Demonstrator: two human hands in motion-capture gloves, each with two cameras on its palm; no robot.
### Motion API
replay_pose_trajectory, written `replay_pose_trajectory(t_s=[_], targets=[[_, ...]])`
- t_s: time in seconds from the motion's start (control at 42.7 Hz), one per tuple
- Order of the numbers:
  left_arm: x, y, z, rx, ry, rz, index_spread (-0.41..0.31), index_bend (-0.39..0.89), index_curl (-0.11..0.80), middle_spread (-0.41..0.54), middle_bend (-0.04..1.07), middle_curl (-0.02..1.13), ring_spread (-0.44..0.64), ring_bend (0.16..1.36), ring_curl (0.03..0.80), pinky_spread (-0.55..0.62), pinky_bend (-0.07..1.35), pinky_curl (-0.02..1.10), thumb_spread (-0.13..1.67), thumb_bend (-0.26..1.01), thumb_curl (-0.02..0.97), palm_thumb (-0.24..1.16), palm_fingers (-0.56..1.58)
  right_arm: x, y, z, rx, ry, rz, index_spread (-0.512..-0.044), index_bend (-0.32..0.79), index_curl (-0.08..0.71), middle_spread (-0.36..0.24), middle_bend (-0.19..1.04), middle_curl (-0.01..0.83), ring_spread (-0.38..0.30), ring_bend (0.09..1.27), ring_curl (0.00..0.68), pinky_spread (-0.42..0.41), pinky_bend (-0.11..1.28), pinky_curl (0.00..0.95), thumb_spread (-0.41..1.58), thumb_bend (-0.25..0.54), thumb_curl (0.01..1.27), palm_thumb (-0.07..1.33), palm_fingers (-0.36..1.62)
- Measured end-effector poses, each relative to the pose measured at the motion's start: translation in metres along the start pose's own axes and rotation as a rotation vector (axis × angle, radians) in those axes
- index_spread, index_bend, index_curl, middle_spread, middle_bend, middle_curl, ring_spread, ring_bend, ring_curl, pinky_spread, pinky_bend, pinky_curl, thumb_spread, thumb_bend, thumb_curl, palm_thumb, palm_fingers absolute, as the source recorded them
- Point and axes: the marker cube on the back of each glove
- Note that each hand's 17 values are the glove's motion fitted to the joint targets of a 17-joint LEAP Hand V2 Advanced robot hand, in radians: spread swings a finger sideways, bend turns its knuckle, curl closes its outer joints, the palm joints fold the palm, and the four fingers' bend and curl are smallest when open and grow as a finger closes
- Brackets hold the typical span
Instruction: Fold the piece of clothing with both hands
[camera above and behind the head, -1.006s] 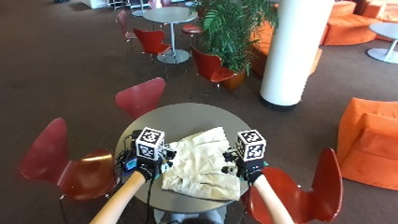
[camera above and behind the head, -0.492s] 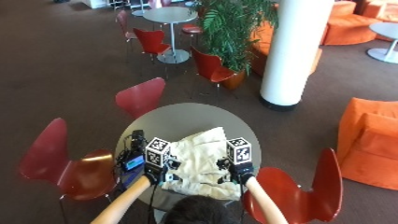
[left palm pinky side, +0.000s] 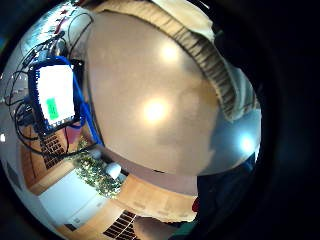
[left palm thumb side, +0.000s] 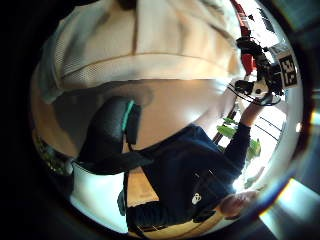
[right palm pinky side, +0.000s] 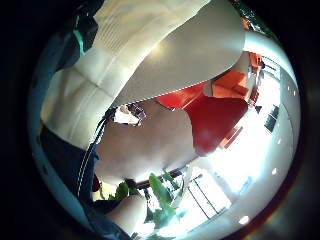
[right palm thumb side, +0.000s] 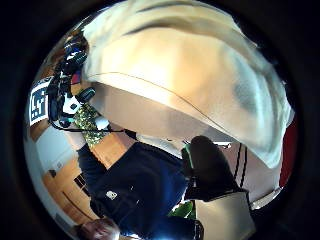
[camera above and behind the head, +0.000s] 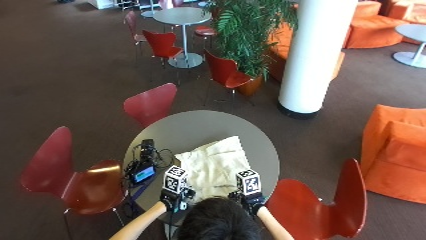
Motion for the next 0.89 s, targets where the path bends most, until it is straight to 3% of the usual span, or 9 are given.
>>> replay_pose_trajectory(t_s=[0.14, 0.187, 0.211, 0.257, 0.281, 0.351, 0.468, 0.609, 0.889], targets=[[0.006, 0.015, -0.009, 0.038, -0.003, -0.071, -0.141, 0.16, 0.316, -0.036, 0.25, 0.33, 0.06, 0.45, 0.28, 0.01, 0.42, 0.35, 1.07, 0.07, 0.331, 0.46, 0.58, 0.022, -0.003, -0.005, 0.363, 0.2, -0.069, -0.234, 0.13, 0.206, -0.11, 0.24, 0.402, -0.136, 0.5, 0.362, -0.082, 0.57, 0.36, 1.06, 0.029, 0.39, 0.73, 0.67], [0.007, 0.022, -0.012, 0.031, -0.022, -0.106, -0.14, 0.12, 0.306, -0.039, 0.23, 0.34, 0.06, 0.44, 0.28, 0.0, 0.42, 0.35, 1.08, 0.06, 0.331, 0.46, 0.53, 0.026, -0.012, -0.007, 0.411, 0.222, -0.061, -0.23, 0.1, 0.206, -0.108, 0.23, 0.405, -0.136, 0.5, 0.366, -0.085, 0.56, 0.359, 1.05, 0.0, 0.39, 0.71, 0.64], [0.006, 0.023, -0.011, 0.026, -0.033, -0.12, -0.153, 0.18, 0.328, -0.061, 0.27, 0.37, 0.02, 0.44, 0.294, -0.04, 0.43, 0.37, 1.09, 0.07, 0.341, 0.5, 0.66, 0.025, -0.013, -0.007, 0.412, 0.221, -0.059, -0.248, 0.17, 0.233, -0.125, 0.23, 0.411, -0.153, 0.51, 0.379, -0.124, 0.58, 0.378, 1.05, 0.042, 0.41, 0.78, 0.76], [0.006, 0.028, -0.011, 0.014, -0.059, -0.156, -0.167, 0.19, 0.335, -0.087, 0.26, 0.36, -0.02, 0.42, 0.289, -0.1, 0.45, 0.37, 1.1, 0.08, 0.347, 0.53, 0.79, 0.024, -0.017, -0.006, 0.416, 0.221, -0.055, -0.247, 0.13, 0.226, -0.125, 0.22, 0.406, -0.154, 0.49, 0.365, -0.131, 0.56, 0.36, 1.05, 0.03, 0.42, 0.79, 0.74], [0.007, 0.032, -0.012, 0.02, -0.07, -0.165, -0.161, 0.16, 0.327, -0.074, 0.23, 0.35, 0.0, 0.4, 0.277, -0.07, 0.41, 0.35, 1.1, 0.06, 0.344, 0.51, 0.67, 0.022, -0.025, -0.006, 0.441, 0.213, -0.081, -0.263, 0.17, 0.247, -0.14, 0.23, 0.416, -0.175, 0.51, 0.382, -0.18, 0.59, 0.376, 1.04, 0.056, 0.44, 0.84, 0.89], [0.016, 0.042, -0.019, 0.085, -0.08, -0.137, -0.191, 0.19, 0.349, -0.124, 0.25, 0.37, -0.08, 0.39, 0.289, -0.18, 0.46, 0.37, 1.14, 0.1, 0.359, 0.6, 0.94, 0.009, -0.059, -0.007, 0.546, 0.165, -0.261, -0.265, 0.21, 0.27, -0.174, 0.23, 0.417, -0.217, 0.51, 0.371, -0.27, 0.58, 0.35, 0.94, 0.061, 0.47, 0.92, 1.17], [0.018, 0.031, -0.009, 0.186, -0.038, -0.012, -0.223, 0.21, 0.383, -0.177, 0.25, 0.4, -0.16, 0.35, 0.308, -0.25, 0.43, 0.38, 1.21, 0.11, 0.361, 0.64, 1.07, 0.007, -0.048, -0.003, 0.442, 0.196, -0.399, -0.272, 0.18, 0.321, -0.214, 0.26, 0.449, -0.253, 0.61, 0.428, -0.332, 0.56, 0.372, 0.88, 0.05, 0.5, 0.98, 1.3], [0.029, 0.056, -0.023, 0.212, -0.017, 0.045, -0.239, 0.19, 0.406, -0.206, 0.23, 0.43, -0.2, 0.32, 0.33, -0.29, 0.4, 0.39, 1.25, 0.09, 0.358, 0.65, 1.1, 0.014, -0.006, -0.018, 0.382, 0.218, -0.455, -0.275, 0.17, 0.349, -0.234, 0.28, 0.468, -0.266, 0.63, 0.448, -0.362, 0.56, 0.376, 0.85, 0.025, 0.52, 1.01, 1.3], [0.024, 0.082, -0.097, 0.23, 0.028, 0.053, -0.254, 0.19, 0.443, -0.237, 0.21, 0.46, -0.24, 0.28, 0.354, -0.29, 0.34, 0.39, 1.33, 0.07, 0.353, 0.65, 1.13, 0.023, 0.054, -0.124, 0.486, 0.293, -0.331, -0.274, 0.16, 0.376, -0.251, 0.29, 0.487, -0.272, 0.64, 0.455, -0.377, 0.57, 0.378, 0.74, -0.024, 0.57, 1.02, 1.28]])
